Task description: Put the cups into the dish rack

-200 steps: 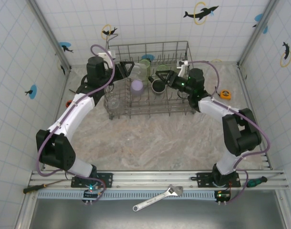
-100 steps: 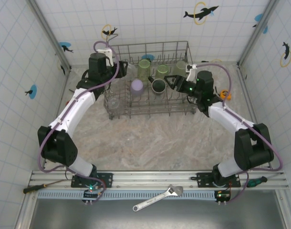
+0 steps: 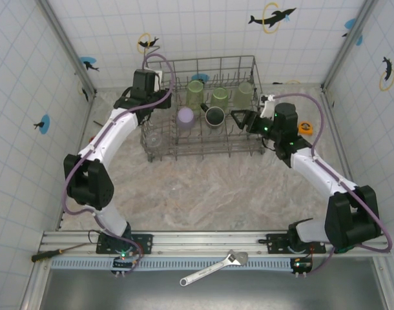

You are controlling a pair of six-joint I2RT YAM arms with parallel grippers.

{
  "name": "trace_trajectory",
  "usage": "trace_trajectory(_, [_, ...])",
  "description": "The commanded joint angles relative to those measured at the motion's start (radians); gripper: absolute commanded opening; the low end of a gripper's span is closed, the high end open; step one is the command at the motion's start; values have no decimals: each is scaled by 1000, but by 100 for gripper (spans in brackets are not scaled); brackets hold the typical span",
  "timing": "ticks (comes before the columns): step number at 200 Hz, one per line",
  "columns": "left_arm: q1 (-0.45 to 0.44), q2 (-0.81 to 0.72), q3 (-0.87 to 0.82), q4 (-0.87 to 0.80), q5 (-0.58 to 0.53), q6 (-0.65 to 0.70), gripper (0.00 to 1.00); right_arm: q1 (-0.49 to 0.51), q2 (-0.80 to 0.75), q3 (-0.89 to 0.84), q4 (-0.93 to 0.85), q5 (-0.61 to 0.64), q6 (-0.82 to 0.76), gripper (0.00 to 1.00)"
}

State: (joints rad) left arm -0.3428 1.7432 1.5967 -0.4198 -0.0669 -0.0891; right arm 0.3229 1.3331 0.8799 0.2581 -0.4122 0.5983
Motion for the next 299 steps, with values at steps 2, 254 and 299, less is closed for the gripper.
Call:
trace_trajectory(2, [-16,44,87,-78,-69,71,0,-7,-36,-25,-9,13,-20,80])
trace_trajectory(254, [-134,190,223,-374,-352,57,0,-16,-48,-67,13,7,-14,80])
trace_trajectory(299, [-145,189,265,-402,-373,52,0,-15,-53,-75,21,3,-8,80])
